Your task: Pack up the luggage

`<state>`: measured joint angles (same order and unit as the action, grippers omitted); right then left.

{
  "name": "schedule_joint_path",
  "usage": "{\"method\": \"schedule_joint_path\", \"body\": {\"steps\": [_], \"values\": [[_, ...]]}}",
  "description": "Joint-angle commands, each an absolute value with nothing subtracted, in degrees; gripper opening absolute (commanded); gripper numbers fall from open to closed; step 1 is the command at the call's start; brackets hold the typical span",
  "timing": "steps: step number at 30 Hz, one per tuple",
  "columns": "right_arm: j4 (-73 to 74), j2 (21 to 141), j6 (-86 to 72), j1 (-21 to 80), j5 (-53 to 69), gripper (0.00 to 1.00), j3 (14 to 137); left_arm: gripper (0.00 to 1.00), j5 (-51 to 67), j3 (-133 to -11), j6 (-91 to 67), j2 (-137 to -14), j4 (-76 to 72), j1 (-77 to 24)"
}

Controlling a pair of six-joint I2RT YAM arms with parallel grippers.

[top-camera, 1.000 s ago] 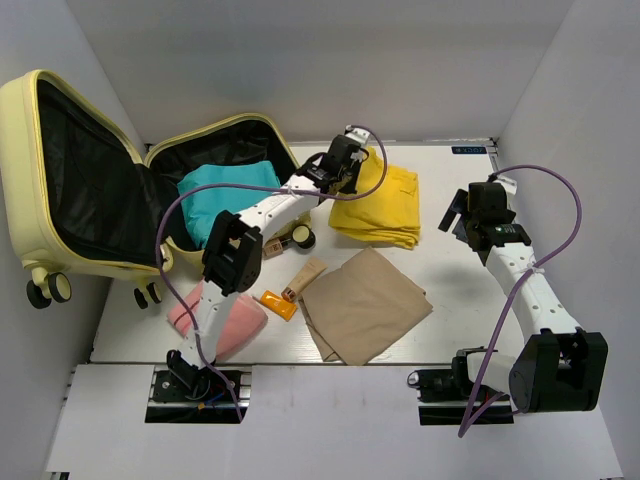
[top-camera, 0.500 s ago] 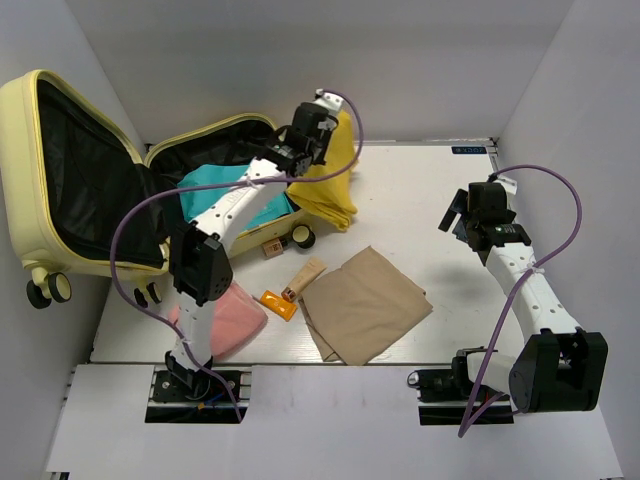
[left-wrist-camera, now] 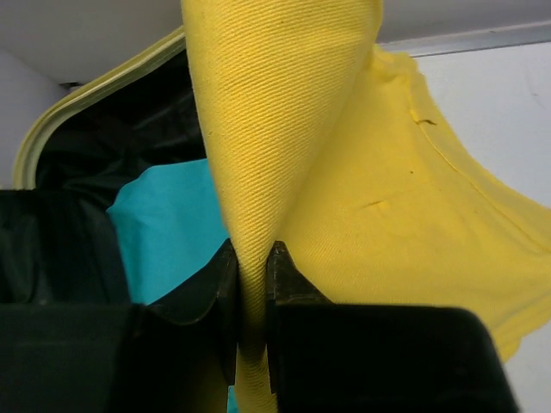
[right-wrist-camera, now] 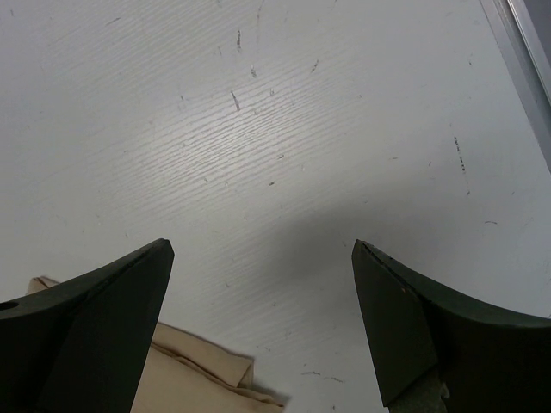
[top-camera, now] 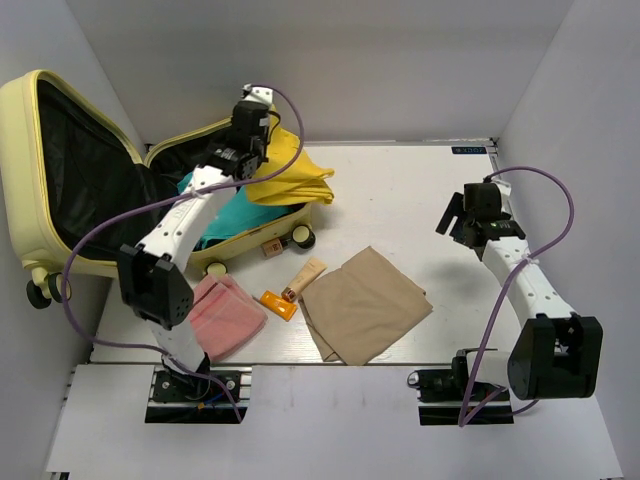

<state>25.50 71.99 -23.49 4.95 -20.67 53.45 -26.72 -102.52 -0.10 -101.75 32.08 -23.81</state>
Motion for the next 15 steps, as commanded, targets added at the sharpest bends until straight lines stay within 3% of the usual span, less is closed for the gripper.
{"method": "schedule_joint_path", "body": {"steps": [1, 6, 9, 15], "values": [[24.9, 72.6, -22.9, 4.7, -20.6, 0.90, 55.0, 0.00, -33.8, -99.5, 0.5, -92.4, 27.4, -19.9], [25.4, 74.2, -21.6, 4.8, -18.9, 0.90, 55.9, 0.00, -35.2, -89.5, -4.0, -90.0, 25.2, -16.3], [25.2, 74.8, -20.8, 4.8, -18.4, 0.90, 55.8, 0.00, -34.7, -76.1, -3.0, -88.9, 14.2, -14.2], [26.5, 76.3, -19.1, 4.9, -17.8, 0.90, 57.2, 0.00, -34.2, -72.2, -10.3, -93.0, 15.6, -9.4]]}}
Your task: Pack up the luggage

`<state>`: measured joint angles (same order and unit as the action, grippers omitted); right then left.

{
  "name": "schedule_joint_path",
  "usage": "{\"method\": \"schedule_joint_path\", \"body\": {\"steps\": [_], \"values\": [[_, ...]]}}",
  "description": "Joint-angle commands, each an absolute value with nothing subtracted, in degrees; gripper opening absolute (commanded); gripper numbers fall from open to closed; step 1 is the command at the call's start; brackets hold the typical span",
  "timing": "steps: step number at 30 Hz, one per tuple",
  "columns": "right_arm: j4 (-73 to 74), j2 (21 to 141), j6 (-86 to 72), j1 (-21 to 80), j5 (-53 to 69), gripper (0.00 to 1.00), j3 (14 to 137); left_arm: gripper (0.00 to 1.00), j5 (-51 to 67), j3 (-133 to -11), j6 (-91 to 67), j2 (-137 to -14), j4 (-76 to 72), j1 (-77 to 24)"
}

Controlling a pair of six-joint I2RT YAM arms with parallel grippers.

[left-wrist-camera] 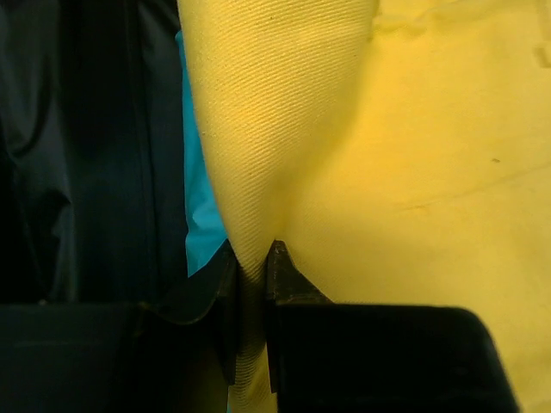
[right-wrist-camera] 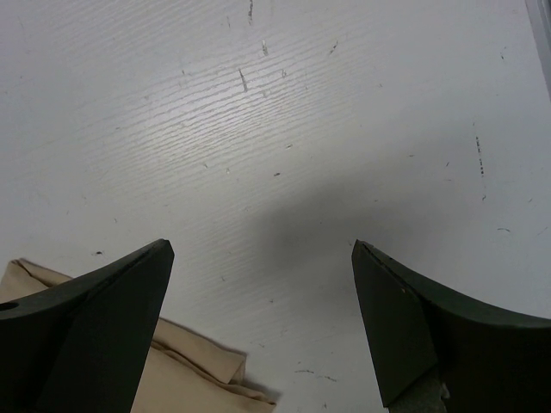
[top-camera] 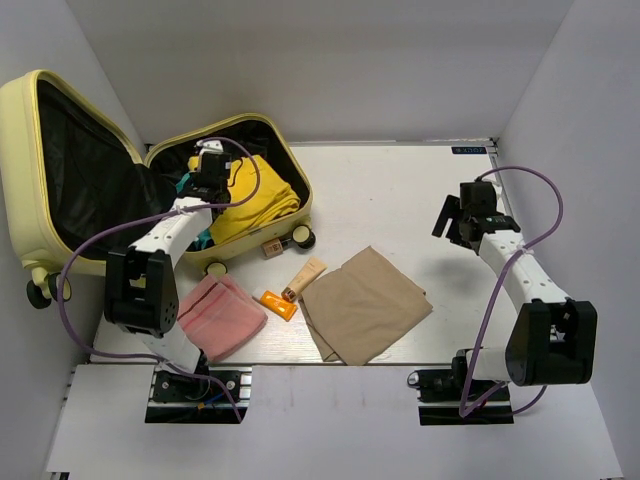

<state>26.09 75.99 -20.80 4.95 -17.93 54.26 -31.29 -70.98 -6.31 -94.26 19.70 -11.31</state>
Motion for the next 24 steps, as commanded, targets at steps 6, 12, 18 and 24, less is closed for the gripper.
{"method": "schedule_joint_path", "body": {"steps": [6, 12, 18, 24], "values": [[25.8, 77.1, -18.0, 5.0, -15.0, 0.90, 57.4, 0.00, -35.7, -71.1, -13.9, -95.8, 18.0, -5.2], [22.7, 77.4, -14.7, 5.0, -11.4, 0.90, 56.5, 0.00, -26.7, -67.6, -5.5, -96.3, 4.7, -3.5], [18.7, 76.5, -11.9, 5.3, -8.0, 0.90, 54.2, 0.36, -29.8, -72.2, -8.6, -96.7, 9.4, -3.4], [19.8, 76.5, -9.1, 5.3, -5.7, 0.90, 55.5, 1.00, -43.0, -79.1, -16.3, -96.2, 27.2, -3.6]]}}
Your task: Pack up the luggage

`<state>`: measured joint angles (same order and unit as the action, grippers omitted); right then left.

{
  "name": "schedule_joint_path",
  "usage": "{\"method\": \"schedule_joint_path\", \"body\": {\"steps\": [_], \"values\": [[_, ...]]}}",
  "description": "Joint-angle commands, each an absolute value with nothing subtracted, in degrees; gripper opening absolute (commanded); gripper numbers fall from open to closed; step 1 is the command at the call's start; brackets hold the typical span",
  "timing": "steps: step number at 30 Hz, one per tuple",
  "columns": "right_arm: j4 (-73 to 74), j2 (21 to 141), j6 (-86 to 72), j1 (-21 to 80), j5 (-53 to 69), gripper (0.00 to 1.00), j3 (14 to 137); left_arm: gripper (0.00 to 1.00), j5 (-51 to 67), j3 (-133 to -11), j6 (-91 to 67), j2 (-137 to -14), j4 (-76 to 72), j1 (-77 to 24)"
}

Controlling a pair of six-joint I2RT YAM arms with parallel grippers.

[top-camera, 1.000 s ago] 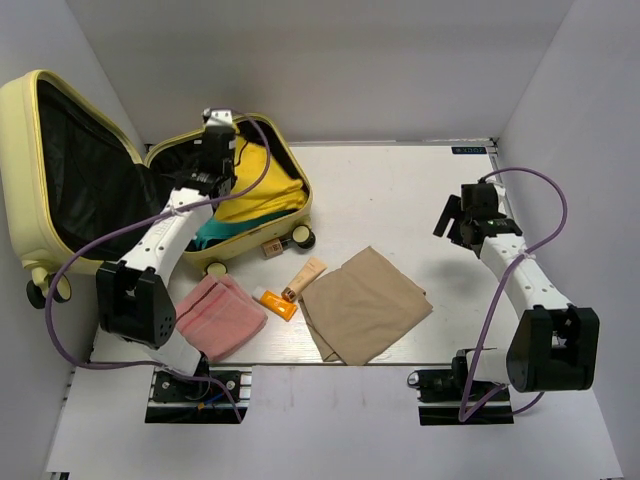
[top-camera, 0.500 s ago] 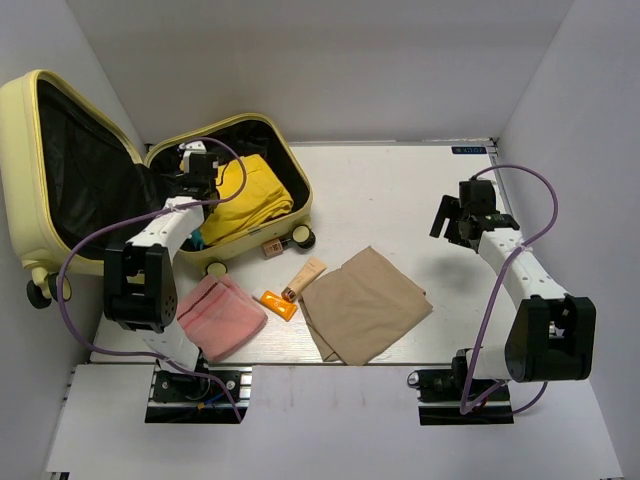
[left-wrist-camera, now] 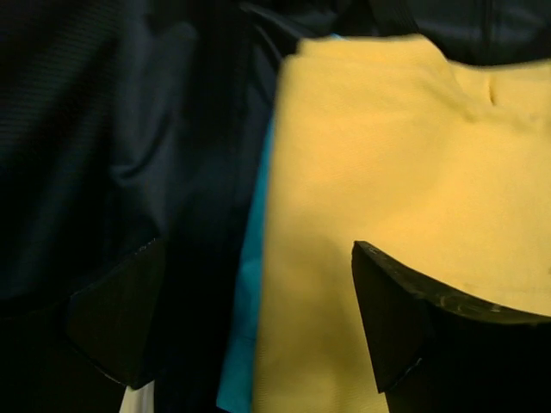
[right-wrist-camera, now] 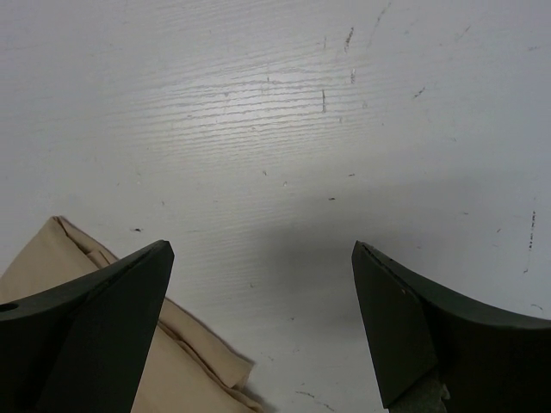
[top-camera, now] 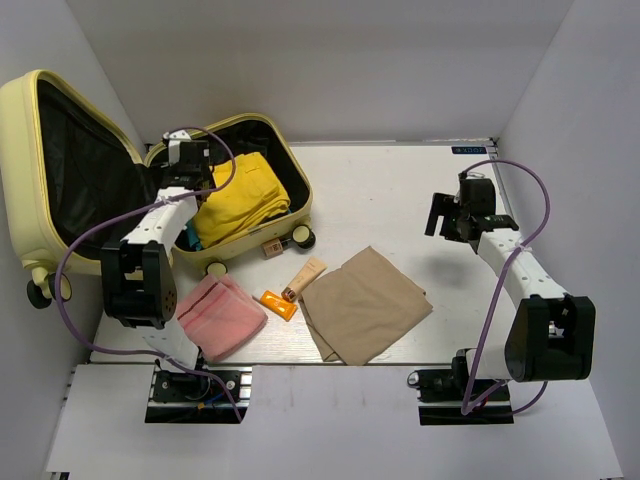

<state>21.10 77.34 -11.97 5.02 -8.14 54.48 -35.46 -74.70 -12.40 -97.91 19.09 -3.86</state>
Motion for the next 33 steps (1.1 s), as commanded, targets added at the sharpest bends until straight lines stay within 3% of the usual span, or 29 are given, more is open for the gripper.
{"method": "schedule_joint_path", "body": {"steps": [1, 4, 7, 8, 12, 19, 24, 27, 28, 33], "values": [[19.8, 76.6, -9.1, 5.4, -5.4, 0.90, 55.6, 1.00, -42.4, -80.1, -15.2, -96.2, 27.3, -3.6], [19.6, 76.8, -8.4, 5.4, -3.1, 0.90, 56.1, 1.00, -39.7, -83.4, -13.0, -97.4, 26.6, -3.7], [19.5, 77.1, -8.0, 5.5, -1.2, 0.90, 56.2, 0.81, -33.6, -86.9, -12.7, -100.0, 27.9, -3.8], [19.9, 77.3, -7.9, 5.7, -0.6, 0.90, 56.4, 0.66, -31.8, -87.2, -12.8, -100.4, 28.2, -3.9], [20.0, 77.9, -7.9, 6.2, -0.5, 0.90, 56.2, 0.48, -24.7, -88.5, -16.9, -105.4, 31.4, -2.6], [22.5, 79.7, -7.0, 8.6, 6.6, 0.89, 56.3, 0.43, -27.5, -95.8, -23.1, -118.0, 42.1, 2.3], [27.9, 83.9, -3.1, 11.2, 9.5, 0.89, 57.4, 0.59, -22.5, -104.2, -22.0, -123.6, 46.6, 2.7], [30.1, 85.4, -0.4, 14.1, 11.0, 0.87, 56.4, 0.82, -19.4, -105.1, -20.8, -121.6, 46.2, 2.4], [30.3, 85.5, 2.6, 15.4, 10.6, 0.87, 56.3, 1.00, -19.0, -105.2, -20.4, -120.8, 46.1, 2.4], [30.5, 85.3, 8.2, 21.3, 6.9, 0.87, 53.9, 1.00, -16.0, -105.9, -16.7, -110.3, 44.8, 0.5]]}}
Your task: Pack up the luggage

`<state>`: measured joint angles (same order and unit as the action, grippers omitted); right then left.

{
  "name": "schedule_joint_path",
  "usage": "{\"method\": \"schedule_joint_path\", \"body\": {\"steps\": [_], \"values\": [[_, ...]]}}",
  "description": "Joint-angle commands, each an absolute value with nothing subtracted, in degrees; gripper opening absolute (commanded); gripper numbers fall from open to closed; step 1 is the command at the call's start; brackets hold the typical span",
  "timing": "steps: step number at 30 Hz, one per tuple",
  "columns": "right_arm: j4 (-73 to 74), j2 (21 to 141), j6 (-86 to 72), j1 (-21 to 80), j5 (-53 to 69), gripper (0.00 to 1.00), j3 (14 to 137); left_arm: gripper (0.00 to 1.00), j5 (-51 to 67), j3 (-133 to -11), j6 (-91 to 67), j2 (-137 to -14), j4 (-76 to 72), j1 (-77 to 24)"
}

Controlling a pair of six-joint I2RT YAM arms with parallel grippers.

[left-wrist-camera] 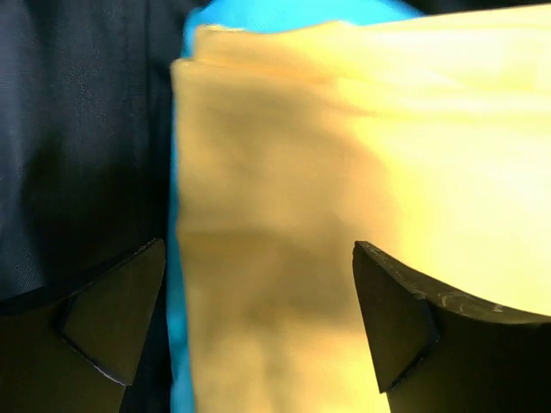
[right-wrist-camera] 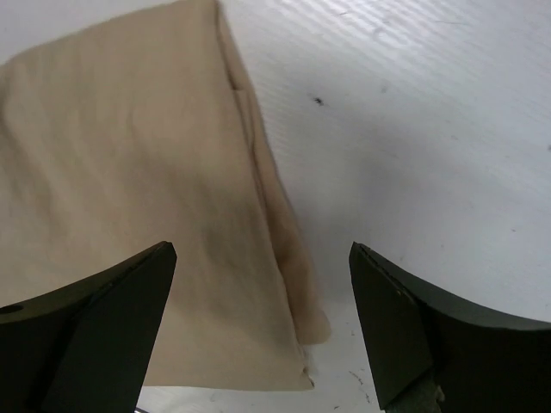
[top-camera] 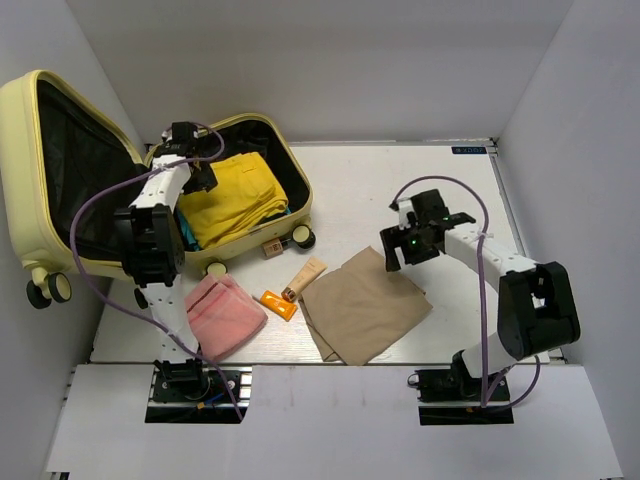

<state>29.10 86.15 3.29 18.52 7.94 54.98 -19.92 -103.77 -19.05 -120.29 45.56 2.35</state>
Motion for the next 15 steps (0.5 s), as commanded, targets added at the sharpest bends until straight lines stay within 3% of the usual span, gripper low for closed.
{"method": "schedule_joint_path", "body": {"steps": [1, 9, 15], "values": [[30.2, 85.4, 8.3, 22.4, 4.9, 0.87, 53.6, 1.00, -16.0, -105.8, -16.2, -106.6, 44.8, 0.3], [21.0, 89.7, 3.5, 24.7, -5.7, 0.87, 50.4, 1.00, -13.1, -97.3, -5.7, -93.6, 46.3, -15.8], [21.5, 93.8, 1.2, 24.6, -4.6, 0.78, 52.5, 1.00, 8.1, -78.2, -17.3, -82.9, 47.1, -23.6]]}}
